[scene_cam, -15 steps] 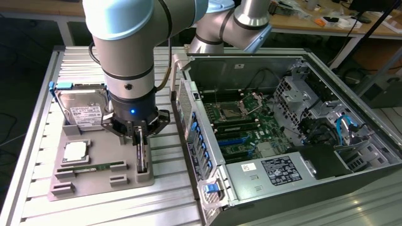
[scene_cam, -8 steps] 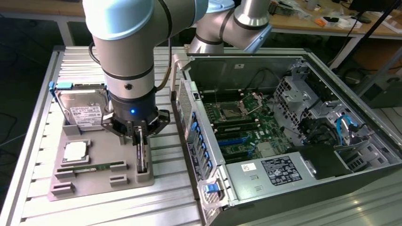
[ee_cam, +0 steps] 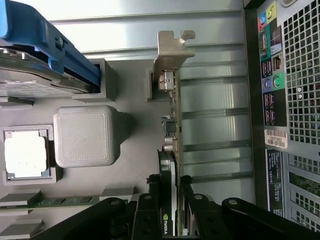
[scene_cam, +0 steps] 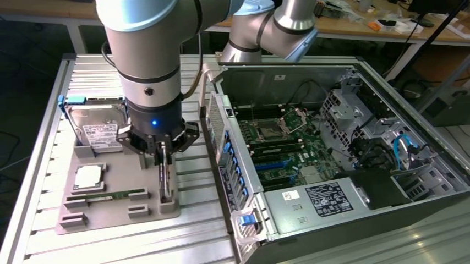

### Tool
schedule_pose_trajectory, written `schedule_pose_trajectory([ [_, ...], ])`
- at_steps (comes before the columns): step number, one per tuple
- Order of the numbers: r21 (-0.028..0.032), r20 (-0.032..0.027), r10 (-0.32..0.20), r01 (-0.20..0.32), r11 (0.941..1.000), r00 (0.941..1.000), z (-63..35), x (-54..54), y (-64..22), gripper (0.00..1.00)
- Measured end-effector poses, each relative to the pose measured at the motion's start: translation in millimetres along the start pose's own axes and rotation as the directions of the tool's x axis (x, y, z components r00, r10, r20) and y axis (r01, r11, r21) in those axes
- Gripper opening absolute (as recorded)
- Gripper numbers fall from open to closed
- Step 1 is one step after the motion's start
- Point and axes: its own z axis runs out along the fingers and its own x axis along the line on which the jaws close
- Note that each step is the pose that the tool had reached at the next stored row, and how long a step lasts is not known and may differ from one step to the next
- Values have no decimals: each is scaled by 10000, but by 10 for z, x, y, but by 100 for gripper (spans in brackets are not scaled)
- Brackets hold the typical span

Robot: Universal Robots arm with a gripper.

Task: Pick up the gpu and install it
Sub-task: 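Pick up the gpu and move the gpu toward the slot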

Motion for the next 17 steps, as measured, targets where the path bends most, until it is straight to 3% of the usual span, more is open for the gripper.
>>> schedule_pose_trajectory([
  [17, 3, 1, 0, 0, 10000, 10000, -532, -25, 20, 27],
])
